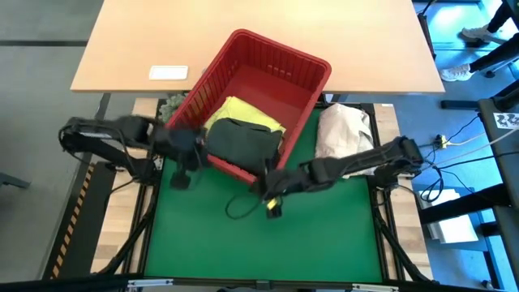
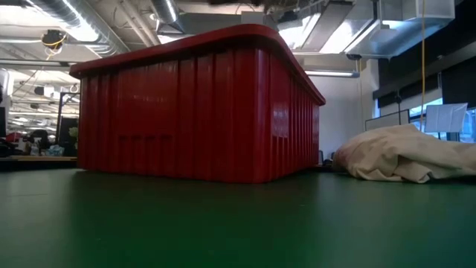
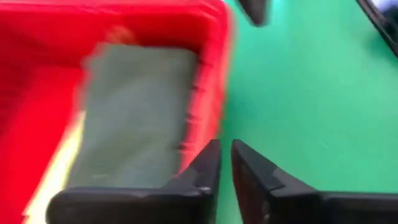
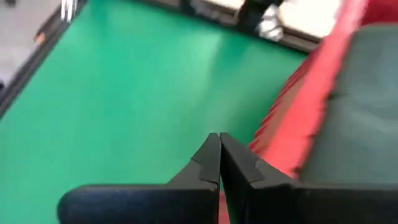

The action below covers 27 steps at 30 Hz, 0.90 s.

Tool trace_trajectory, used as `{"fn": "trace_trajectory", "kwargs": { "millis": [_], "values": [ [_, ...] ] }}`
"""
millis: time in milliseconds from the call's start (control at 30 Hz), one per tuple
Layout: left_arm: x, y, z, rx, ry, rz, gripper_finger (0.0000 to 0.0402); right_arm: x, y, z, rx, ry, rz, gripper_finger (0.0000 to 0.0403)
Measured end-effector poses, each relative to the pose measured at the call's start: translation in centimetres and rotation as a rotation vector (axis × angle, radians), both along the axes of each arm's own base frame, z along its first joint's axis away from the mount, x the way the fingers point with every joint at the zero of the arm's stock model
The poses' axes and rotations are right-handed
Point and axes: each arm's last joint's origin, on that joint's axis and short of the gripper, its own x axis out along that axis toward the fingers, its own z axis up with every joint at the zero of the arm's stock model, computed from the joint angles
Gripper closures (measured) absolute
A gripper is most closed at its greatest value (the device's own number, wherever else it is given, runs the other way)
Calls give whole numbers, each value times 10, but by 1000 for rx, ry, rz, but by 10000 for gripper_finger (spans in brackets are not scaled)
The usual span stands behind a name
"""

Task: Fold Laundry from Bin
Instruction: Put the dark green polo into the red bin

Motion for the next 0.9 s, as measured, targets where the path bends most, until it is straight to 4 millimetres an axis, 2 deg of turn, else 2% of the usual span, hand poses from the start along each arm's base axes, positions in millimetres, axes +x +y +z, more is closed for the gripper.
{"fn": "trace_trajectory", "kwargs": {
  "millis": [100,200,300,433,533,700,900],
  "values": [
    [5,-19,-31,-6,114,-52,394,9,12,-21,-18,55,20,398],
    [7,-26,-59,39,196,3,394,17,15,-41,-28,106,14,398],
    [6,-25,-82,72,253,63,395,24,11,-54,-62,133,-37,398],
    [4,-12,-104,134,322,110,400,25,-6,-60,-79,177,-173,398],
    [7,0,-107,156,321,133,397,21,-22,-59,-108,201,-296,398],
    [22,18,-102,225,201,105,396,10,-38,-61,-252,261,-467,398],
    [36,48,-90,331,44,109,396,2,-65,-60,-273,343,-560,398]
  ]
}}
